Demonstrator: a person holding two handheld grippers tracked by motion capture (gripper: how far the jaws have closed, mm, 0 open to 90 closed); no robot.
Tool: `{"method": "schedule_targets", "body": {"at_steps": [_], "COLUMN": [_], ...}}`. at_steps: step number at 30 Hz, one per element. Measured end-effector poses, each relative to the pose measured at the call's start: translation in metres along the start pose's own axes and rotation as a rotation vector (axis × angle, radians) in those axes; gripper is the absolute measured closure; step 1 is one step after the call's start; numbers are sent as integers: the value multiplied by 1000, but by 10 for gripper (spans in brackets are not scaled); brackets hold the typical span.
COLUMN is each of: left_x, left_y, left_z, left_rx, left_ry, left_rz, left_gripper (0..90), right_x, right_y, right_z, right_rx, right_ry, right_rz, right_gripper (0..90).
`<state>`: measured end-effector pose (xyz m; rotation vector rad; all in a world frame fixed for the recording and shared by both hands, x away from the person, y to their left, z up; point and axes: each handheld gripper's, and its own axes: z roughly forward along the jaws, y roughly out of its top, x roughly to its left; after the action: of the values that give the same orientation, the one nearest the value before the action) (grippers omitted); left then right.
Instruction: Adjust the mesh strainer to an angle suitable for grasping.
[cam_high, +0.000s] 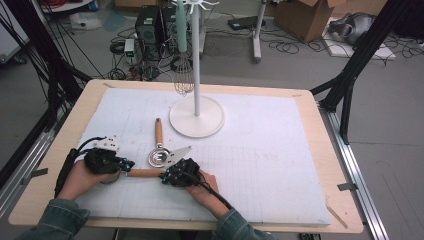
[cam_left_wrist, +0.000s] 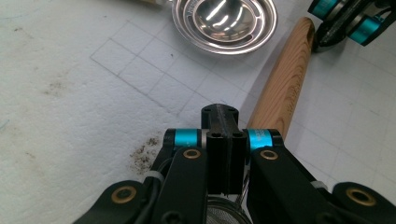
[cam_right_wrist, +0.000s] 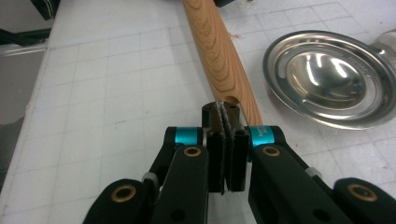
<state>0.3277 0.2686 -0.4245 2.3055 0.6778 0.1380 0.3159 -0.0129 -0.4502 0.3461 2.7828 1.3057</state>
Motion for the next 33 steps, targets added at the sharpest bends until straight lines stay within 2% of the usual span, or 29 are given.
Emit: {"method": "schedule_targets", "body": {"at_steps": [6,14,19,24,28,33], "left_x": [0,-1,1,2,3,4], "left_y": [0,1,2,4,7,12], "left_z": [0,0,-2,-7,-12,-17], "left_rx": [8,8,-7,-30,-43,-56], "left_ry": [-18,-11,1,16,24,26], "left_rz": [8,12,13,14,12,19], "left_gripper": [896,894,861,841,827,809], "right_x": [-3,-4,-1,-1,-4,-8], "right_y": [0,0,1,1,-2,-9], "right_z": [0,-1,-2,-13,-28,-51], "right_rx": [-4,-3,-14,-50,-85,-111], "right_ry": [-11,-20,9,23,43,32], "right_rz": [8,6,6,29,51,95], "right_gripper": [893,891,877,833,787,692]}}
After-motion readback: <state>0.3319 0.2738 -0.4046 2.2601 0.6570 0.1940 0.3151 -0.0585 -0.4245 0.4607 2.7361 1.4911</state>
